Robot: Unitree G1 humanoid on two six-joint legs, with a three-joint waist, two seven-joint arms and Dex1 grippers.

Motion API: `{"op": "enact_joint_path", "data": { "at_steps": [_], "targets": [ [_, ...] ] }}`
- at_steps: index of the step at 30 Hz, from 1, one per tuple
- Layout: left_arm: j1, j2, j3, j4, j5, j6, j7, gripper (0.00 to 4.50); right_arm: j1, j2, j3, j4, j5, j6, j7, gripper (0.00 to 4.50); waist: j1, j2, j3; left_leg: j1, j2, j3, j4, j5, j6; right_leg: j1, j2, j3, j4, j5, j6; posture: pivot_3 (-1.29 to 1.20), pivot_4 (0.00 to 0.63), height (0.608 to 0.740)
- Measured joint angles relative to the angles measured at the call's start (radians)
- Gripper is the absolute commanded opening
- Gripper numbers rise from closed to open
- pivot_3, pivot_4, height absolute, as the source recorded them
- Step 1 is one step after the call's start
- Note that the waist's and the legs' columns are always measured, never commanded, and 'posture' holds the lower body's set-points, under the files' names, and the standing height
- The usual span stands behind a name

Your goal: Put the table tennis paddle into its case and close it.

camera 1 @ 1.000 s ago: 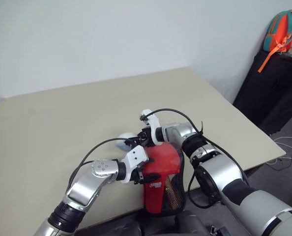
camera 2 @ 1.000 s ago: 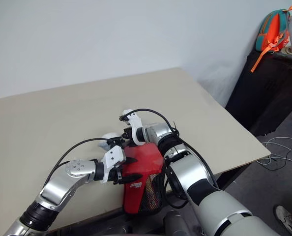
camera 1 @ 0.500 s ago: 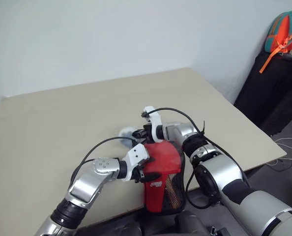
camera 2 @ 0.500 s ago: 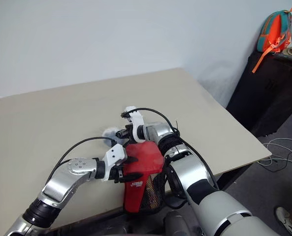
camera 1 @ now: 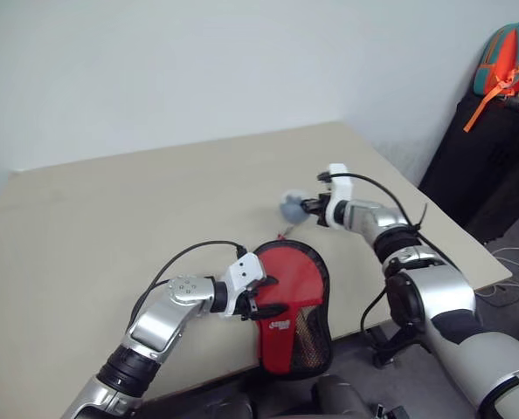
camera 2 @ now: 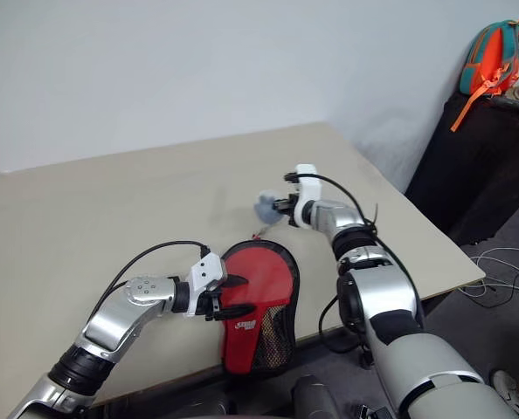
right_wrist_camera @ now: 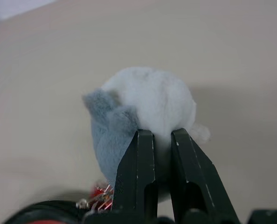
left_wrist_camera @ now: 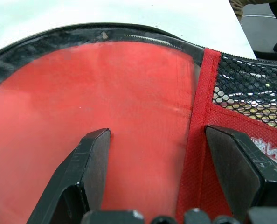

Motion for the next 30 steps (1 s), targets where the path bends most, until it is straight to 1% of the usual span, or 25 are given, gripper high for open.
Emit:
{"op": "enact_joint_path", "data": {
  "at_steps": [4,6,10,11,14,17,22,27,30],
  "targets": [
    [-0.007,-0.012,-0.006,0.027,0.003,-0.02,-0.002,3.4,0.089,-0.067,0.006,-0.082,0.001,0.049,0.057,0.01,0.002,0.0,0.0,0.005,-0.001,-0.001,0.001,0.0,0.0,0.007,-0.001,0.0,-0.002,-0.001,0.001,0.0,0.0,0.74],
    [-0.011,-0.017,-0.007,0.038,0.003,-0.028,-0.004,3.4,0.145,-0.099,0.011,-0.165,0.004,0.097,0.088,0.01,0.002,0.001,0.0,0.006,-0.002,-0.001,0.001,0.0,0.0,0.007,-0.001,0.0,-0.001,-0.001,0.001,0.0,0.0,0.74],
    [-0.022,-0.034,-0.02,0.063,0.006,-0.052,-0.005,3.4,0.33,-0.207,0.026,-0.488,0.047,0.268,0.177,0.01,0.023,0.001,0.0,0.005,-0.003,-0.001,0.003,0.0,-0.001,0.007,-0.002,0.001,-0.002,-0.003,0.003,0.0,0.0,0.74],
    [-0.023,-0.037,-0.022,0.069,0.006,-0.062,-0.006,3.4,0.401,-0.242,0.029,-0.611,0.071,0.329,0.199,0.01,0.026,0.001,0.0,0.005,-0.003,-0.001,0.003,0.0,-0.001,0.007,-0.002,0.001,-0.001,-0.003,0.003,0.0,0.0,0.74],
    [-0.023,-0.038,-0.024,0.083,0.007,-0.08,-0.007,3.4,0.522,-0.302,0.029,-0.809,0.114,0.431,0.223,0.01,0.028,0.001,0.0,0.007,-0.004,0.0,0.003,-0.001,-0.002,0.007,-0.003,0.001,-0.001,-0.003,0.004,0.0,0.0,0.74],
    [-0.026,-0.041,-0.026,0.095,0.007,-0.092,-0.012,3.4,0.653,-0.361,0.025,-0.999,0.168,0.513,0.243,0.01,0.031,0.001,0.0,0.009,-0.004,0.0,0.003,-0.005,-0.008,0.006,-0.004,0.0,-0.002,-0.004,0.005,0.0,0.0,0.74],
    [-0.029,-0.041,-0.027,0.099,0.007,-0.093,-0.021,3.4,0.803,-0.429,-0.011,-1.188,0.259,0.591,0.261,0.01,0.031,-0.002,0.001,0.009,-0.004,0.0,0.003,-0.006,-0.009,0.007,-0.005,0.0,-0.006,-0.005,0.005,0.0,0.0,0.74],
    [-0.037,-0.034,-0.03,0.101,0.008,-0.092,-0.038,3.4,0.931,-0.484,-0.069,-1.297,0.364,0.617,0.326,0.01,0.031,-0.003,0.002,0.008,-0.003,0.0,0.001,-0.006,-0.01,0.008,-0.006,-0.002,-0.015,-0.005,0.005,0.0,0.0,0.74],
    [-0.037,-0.028,-0.028,0.101,0.008,-0.091,-0.046,3.4,0.985,-0.503,-0.076,-1.352,0.415,0.629,0.349,0.01,0.028,-0.004,0.002,0.008,-0.003,0.001,0.001,-0.007,-0.01,0.008,-0.007,-0.002,-0.017,-0.005,0.006,0.0,0.0,0.74]
  ]
}}
